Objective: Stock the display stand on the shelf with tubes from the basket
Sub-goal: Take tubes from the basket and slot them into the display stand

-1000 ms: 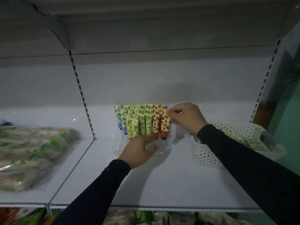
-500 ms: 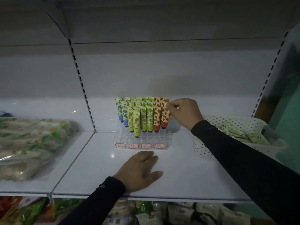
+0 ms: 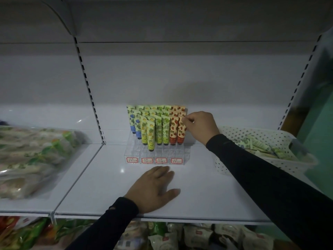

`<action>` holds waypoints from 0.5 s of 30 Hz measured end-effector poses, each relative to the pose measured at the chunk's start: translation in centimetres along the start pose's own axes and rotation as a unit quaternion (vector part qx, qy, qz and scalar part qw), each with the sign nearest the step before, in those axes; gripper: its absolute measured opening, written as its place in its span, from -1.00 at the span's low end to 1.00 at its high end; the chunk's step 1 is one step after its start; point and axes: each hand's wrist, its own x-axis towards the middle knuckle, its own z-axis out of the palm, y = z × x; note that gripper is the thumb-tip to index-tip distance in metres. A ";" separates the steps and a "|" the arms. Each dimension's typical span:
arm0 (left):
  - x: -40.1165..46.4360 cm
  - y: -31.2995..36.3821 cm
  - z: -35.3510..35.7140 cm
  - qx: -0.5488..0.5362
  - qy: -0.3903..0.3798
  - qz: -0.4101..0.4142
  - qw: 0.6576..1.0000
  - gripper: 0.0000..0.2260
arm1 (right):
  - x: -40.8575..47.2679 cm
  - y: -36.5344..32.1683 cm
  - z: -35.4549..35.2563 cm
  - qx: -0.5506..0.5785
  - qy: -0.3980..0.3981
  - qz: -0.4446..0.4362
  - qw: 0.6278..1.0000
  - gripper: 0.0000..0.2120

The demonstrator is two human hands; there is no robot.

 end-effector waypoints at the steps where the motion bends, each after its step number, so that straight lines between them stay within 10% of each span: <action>1: 0.0 0.0 0.1 0.000 -0.001 -0.001 1.000 -0.33 | 0.1 0.0 0.1 -0.005 -0.002 -0.004 1.000 -0.63; 15: 0.0 0.0 0.0 -0.010 0.005 -0.004 1.000 -0.34 | 1.3 -0.2 0.0 -0.034 0.021 -0.035 0.999 -0.71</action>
